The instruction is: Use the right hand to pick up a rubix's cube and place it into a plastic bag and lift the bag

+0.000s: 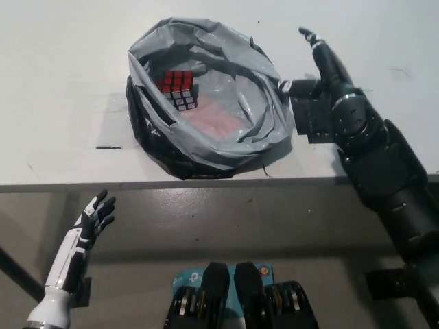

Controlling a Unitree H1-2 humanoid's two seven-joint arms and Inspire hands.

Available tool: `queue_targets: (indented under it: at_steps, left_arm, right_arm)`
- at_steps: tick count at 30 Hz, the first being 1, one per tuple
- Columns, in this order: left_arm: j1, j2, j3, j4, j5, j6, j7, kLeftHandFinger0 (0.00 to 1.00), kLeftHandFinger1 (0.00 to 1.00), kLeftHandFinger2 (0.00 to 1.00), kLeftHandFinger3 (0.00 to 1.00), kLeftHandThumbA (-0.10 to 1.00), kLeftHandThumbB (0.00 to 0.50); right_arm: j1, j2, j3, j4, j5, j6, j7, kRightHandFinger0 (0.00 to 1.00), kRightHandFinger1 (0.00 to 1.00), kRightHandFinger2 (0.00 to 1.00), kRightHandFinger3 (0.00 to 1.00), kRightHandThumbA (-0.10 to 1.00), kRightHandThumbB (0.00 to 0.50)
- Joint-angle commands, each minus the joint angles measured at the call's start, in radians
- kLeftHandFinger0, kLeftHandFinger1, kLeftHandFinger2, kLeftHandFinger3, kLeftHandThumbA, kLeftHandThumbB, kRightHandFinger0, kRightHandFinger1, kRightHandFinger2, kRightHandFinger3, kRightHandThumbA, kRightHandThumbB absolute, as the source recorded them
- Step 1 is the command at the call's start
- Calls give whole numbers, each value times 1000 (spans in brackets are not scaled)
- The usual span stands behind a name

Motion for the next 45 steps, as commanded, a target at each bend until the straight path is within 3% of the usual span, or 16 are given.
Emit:
queue_targets:
  at_steps: [1, 5, 15, 19, 25, 45]
  left_arm:
    - [-5, 13, 0, -20, 2, -19, -6, 1000, 1000, 1000, 1000, 1000, 189]
    - [-7, 14, 0, -23, 1, -15, -7, 1000, 1000, 1000, 1000, 1000, 172]
    - [-10, 16, 0, -24, -5, -11, -11, 1000, 1000, 1000, 1000, 1000, 188]
    - [-10, 16, -2, -23, -4, -14, -13, 1000, 1000, 1000, 1000, 1000, 191]
    - [-9, 16, -2, -26, -3, -7, -12, 1000, 1000, 1000, 1000, 1000, 190]
    - [-19, 18, 0, -25, -5, -3, -13, 1000, 1000, 1000, 1000, 1000, 205]
  right_arm:
    - [-95, 19, -37, 23, 23, -35, -14, 1000, 1000, 1000, 1000, 818, 394]
    - [-98, 32, -65, 35, 48, -9, 5, 1000, 1000, 1000, 1000, 862, 393]
    - [-101, 48, -134, 23, 104, 2, 51, 1000, 1000, 1000, 1000, 834, 344]
    - [-105, 46, -154, 44, 127, -17, 80, 1000, 1000, 1000, 1000, 832, 345]
    - [-106, 48, -184, 94, 156, -59, 101, 1000, 1000, 1000, 1000, 849, 404]
    - [-141, 59, -139, 228, 125, -76, 92, 1000, 1000, 1000, 1000, 809, 394]
